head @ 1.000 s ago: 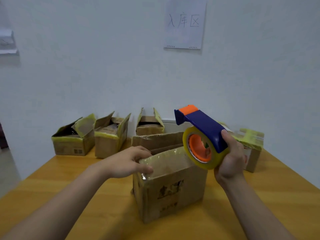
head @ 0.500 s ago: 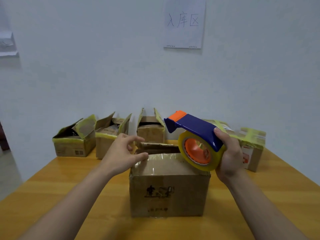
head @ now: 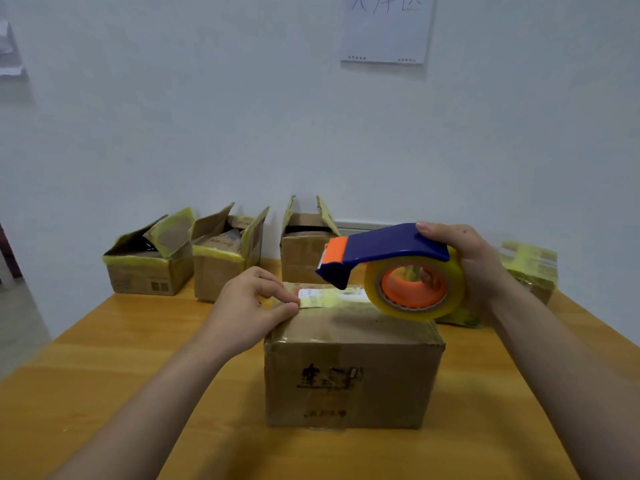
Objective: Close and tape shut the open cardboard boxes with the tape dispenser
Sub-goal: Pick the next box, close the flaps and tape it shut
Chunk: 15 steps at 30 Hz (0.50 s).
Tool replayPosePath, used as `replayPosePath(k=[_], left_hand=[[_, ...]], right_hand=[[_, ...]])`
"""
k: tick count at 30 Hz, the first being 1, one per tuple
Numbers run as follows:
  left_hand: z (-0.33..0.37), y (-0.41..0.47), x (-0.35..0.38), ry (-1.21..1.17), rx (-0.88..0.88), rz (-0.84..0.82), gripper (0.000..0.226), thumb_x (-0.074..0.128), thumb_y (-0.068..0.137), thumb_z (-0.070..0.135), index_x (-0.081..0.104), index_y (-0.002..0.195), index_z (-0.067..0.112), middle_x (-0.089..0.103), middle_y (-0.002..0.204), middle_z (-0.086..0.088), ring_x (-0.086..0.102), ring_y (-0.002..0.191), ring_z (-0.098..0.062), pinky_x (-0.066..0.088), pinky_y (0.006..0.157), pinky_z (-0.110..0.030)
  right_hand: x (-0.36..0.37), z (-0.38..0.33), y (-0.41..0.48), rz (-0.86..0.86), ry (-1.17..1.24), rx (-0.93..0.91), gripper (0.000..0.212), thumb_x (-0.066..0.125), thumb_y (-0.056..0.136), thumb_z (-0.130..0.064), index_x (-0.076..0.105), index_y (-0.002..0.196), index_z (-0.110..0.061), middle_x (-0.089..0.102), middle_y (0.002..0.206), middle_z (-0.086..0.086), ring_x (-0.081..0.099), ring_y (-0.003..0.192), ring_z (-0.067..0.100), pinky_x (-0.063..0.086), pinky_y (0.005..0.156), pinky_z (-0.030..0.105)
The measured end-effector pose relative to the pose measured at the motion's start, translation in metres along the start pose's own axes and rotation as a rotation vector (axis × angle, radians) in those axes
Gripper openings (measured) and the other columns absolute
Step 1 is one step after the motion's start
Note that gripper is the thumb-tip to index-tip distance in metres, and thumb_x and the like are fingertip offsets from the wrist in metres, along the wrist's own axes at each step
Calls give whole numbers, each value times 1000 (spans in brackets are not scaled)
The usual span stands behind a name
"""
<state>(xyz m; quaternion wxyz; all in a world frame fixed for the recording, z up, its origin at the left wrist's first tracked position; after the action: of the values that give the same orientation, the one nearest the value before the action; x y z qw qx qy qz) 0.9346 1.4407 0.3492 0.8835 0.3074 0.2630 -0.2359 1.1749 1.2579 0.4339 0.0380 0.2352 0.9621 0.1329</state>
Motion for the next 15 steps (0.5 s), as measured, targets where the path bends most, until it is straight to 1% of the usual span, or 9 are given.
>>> replayPosePath(k=[1, 3, 5, 6, 8, 10, 11, 13, 15], left_hand=[[4, 2, -1, 46, 19, 4, 6, 86, 82, 35, 82, 83, 40, 62, 107, 22, 57, 103, 1, 46, 81, -22], [13, 6, -4, 161, 93, -14, 8, 87, 82, 31, 82, 82, 37, 64, 103, 23, 58, 100, 2, 47, 82, -18], [20, 10, -5, 235, 184, -93, 12, 84, 85, 23, 83, 86, 35, 68, 97, 23, 62, 94, 3, 47, 77, -12], [23, 11, -5, 249, 214, -145, 14, 81, 87, 20, 83, 88, 34, 69, 95, 23, 63, 92, 2, 49, 75, -12], [24, 13, -3, 249, 228, -206, 13, 77, 90, 21, 83, 91, 32, 70, 91, 20, 64, 87, -1, 55, 74, -21], [22, 14, -3, 213, 200, -206, 9, 75, 93, 26, 82, 92, 32, 70, 88, 18, 64, 84, -4, 58, 74, -30], [22, 15, -3, 194, 185, -204, 8, 74, 94, 30, 82, 94, 32, 70, 88, 17, 64, 85, -5, 58, 75, -32], [23, 15, -3, 176, 185, -226, 16, 68, 97, 40, 81, 100, 31, 68, 93, 17, 63, 88, -3, 54, 74, -29], [25, 11, 0, 197, 223, -261, 32, 59, 96, 56, 79, 109, 35, 63, 106, 21, 57, 100, 2, 49, 78, -22]], right_hand=[[0, 1, 3, -5, -18, 18, 41, 70, 82, -40, 70, 101, -3, 70, 77, 7, 65, 62, 17, 51, 53, 27], [1, 5, 8, -21, -23, 41, 33, 69, 78, -41, 73, 89, -10, 70, 73, 5, 65, 59, 16, 50, 51, 26], [2, 10, 9, -22, -26, 67, 27, 69, 76, -41, 73, 82, -15, 70, 71, 4, 65, 58, 15, 50, 50, 26], [2, 13, 10, -20, -26, 78, 27, 69, 75, -41, 74, 82, -16, 70, 72, 5, 65, 60, 16, 50, 52, 26], [0, 17, 10, -13, -7, 92, 27, 69, 75, -42, 74, 83, -17, 70, 74, 5, 66, 61, 16, 51, 53, 26], [-1, 18, 10, -5, 21, 97, 24, 67, 76, -41, 74, 80, -19, 69, 71, 3, 65, 59, 14, 50, 51, 25], [-2, 18, 11, -3, 29, 98, 24, 66, 77, -41, 73, 81, -18, 69, 70, 2, 64, 58, 13, 50, 50, 25], [-2, 18, 11, -4, 45, 100, 23, 66, 77, -40, 73, 81, -19, 68, 70, 1, 63, 58, 13, 50, 50, 24], [-2, 18, 11, -12, 74, 101, 20, 66, 79, -39, 76, 74, -22, 67, 68, 0, 62, 56, 12, 48, 50, 23]])
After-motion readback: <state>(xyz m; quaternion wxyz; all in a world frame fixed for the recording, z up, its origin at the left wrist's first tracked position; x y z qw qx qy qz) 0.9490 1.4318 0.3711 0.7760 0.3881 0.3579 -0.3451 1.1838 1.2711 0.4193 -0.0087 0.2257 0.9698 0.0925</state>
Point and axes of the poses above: each hand's wrist, its own y-axis towards the middle knuckle, its own x-axis out of the palm, z = x × y, the point moved 1 cm from there along y, towards the middle knuckle
